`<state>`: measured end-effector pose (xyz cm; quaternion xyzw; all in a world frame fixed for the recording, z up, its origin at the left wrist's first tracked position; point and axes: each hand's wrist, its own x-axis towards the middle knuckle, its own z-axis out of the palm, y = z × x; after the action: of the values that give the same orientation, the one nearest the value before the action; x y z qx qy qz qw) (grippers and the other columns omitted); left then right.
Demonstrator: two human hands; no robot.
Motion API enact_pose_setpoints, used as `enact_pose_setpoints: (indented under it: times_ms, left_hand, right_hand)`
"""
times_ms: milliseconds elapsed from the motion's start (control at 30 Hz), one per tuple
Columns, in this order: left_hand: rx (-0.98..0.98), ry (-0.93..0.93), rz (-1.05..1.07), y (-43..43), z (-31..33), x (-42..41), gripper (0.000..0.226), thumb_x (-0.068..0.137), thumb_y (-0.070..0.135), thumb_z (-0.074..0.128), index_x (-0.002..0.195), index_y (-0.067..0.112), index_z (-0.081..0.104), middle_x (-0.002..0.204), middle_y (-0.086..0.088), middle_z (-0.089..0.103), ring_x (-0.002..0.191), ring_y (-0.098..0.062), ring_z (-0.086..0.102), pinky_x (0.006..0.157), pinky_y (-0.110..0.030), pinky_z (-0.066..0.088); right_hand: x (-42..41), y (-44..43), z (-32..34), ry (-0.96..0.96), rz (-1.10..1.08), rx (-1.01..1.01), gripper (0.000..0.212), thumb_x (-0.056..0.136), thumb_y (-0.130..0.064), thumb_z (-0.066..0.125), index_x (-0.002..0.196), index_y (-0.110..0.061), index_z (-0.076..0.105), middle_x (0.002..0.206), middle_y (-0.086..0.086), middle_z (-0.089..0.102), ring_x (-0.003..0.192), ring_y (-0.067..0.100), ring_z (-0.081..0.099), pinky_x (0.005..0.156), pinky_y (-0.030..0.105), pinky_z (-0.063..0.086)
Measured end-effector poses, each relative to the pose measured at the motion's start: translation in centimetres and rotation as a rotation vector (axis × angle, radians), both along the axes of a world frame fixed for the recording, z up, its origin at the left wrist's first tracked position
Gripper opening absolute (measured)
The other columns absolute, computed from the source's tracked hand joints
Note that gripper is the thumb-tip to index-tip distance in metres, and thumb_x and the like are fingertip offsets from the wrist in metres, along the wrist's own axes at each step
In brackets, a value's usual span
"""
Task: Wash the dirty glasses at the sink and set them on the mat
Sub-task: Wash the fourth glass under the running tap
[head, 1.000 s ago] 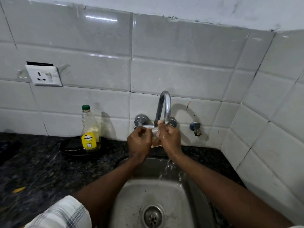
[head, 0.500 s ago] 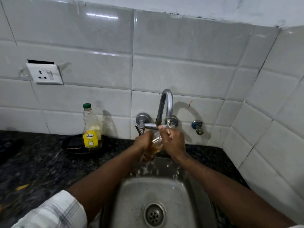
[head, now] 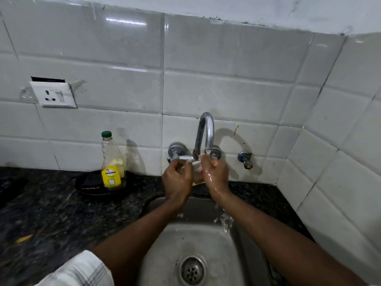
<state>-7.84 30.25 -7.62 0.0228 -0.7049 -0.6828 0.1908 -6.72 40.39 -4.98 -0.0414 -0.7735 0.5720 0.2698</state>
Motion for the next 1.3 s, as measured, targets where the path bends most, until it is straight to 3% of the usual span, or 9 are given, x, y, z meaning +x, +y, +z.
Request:
enact_pose_setpoints:
  times_ms: [67,200,367,533,633,767,967,1167,1300]
  left_hand:
    - [0.005,0.042,-0.003,0.0,-0.1,-0.2,0.021,0.098,0.027,0.056,0.09,0.012,0.069,0.083,-0.004,0.072,0.078,-0.02,0.071,0.068,-0.036,0.06]
    - [-0.018,-0.551,-0.267,-1.2,1.5,-2.0,0.042,0.099,0.046,0.046,0.102,0.009,0.065,0.091,-0.013,0.072,0.073,-0.026,0.07,0.054,-0.032,0.057]
    - [-0.467,-0.34,-0.014,-1.5,1.1,-3.4,0.053,0.097,0.05,0.045,0.088,0.004,0.069,0.087,-0.013,0.071,0.075,-0.027,0.065,0.06,-0.03,0.046]
    - [-0.655,-0.174,-0.019,-0.1,1.5,-2.3,0.039,0.097,0.036,0.045,0.085,0.005,0.066,0.081,-0.013,0.069,0.061,-0.018,0.056,0.052,-0.025,0.036]
    - [-0.661,0.027,-0.09,0.0,2.3,-1.3,0.031,0.098,0.037,0.051,0.079,0.015,0.061,0.074,-0.001,0.065,0.059,-0.006,0.054,0.052,-0.018,0.035]
    - [-0.751,0.707,-0.236,-2.6,1.4,-1.1,0.028,0.088,0.037,0.059,0.09,0.01,0.068,0.08,-0.002,0.066,0.067,-0.006,0.052,0.061,-0.012,0.037]
    - [-0.682,-0.107,-0.152,-0.1,2.2,-2.4,0.044,0.094,0.049,0.042,0.08,0.015,0.066,0.07,0.001,0.066,0.062,-0.012,0.064,0.055,-0.026,0.051]
    - [-0.792,0.615,-0.233,-2.4,-0.4,-0.3,0.035,0.094,0.039,0.048,0.099,0.011,0.069,0.092,-0.006,0.067,0.075,-0.009,0.055,0.064,-0.02,0.045]
    - [-0.751,0.031,-0.108,-0.1,1.8,-1.8,0.042,0.101,0.038,0.04,0.089,0.011,0.071,0.086,-0.006,0.07,0.061,-0.007,0.052,0.053,-0.016,0.035]
  right_hand:
    - [0.2,0.1,0.0,0.048,0.061,0.099,0.03,0.097,-0.03,0.059,0.077,-0.012,0.07,0.071,0.006,0.073,0.064,0.016,0.071,0.059,0.033,0.059]
    - [0.6,3.2,0.2,0.087,0.31,0.506,0.024,0.089,-0.034,0.068,0.088,-0.01,0.071,0.078,0.001,0.072,0.064,0.0,0.066,0.057,0.018,0.054]
    - [1.7,5.0,-0.2,-0.174,0.216,0.722,0.051,0.071,-0.063,0.074,0.1,-0.025,0.056,0.09,-0.014,0.063,0.079,0.004,0.062,0.07,0.025,0.054]
    - [0.8,4.2,-0.3,-0.184,0.17,1.241,0.098,0.069,-0.052,0.079,0.147,-0.018,0.031,0.146,0.007,0.044,0.132,0.025,0.044,0.105,0.038,0.04]
    - [0.4,4.1,0.8,-0.158,0.236,1.103,0.062,0.071,-0.045,0.079,0.123,-0.022,0.055,0.11,-0.003,0.068,0.098,0.016,0.064,0.083,0.03,0.054]
    - [0.6,4.7,1.8,-0.331,0.552,0.744,0.058,0.063,-0.021,0.086,0.115,-0.02,0.062,0.1,-0.007,0.068,0.089,0.005,0.063,0.082,0.027,0.055]
    - [0.2,2.7,-0.7,-0.072,0.146,1.168,0.076,0.068,-0.035,0.082,0.132,-0.019,0.046,0.114,0.002,0.067,0.102,0.021,0.063,0.093,0.038,0.053]
    - [0.5,4.1,0.9,-0.224,0.563,0.811,0.063,0.059,-0.022,0.086,0.117,-0.023,0.062,0.101,-0.011,0.068,0.089,0.005,0.065,0.076,0.021,0.052]
    - [0.3,3.4,-0.2,-0.12,0.211,1.141,0.075,0.068,-0.039,0.081,0.133,-0.019,0.05,0.121,0.003,0.064,0.109,0.022,0.061,0.092,0.034,0.051]
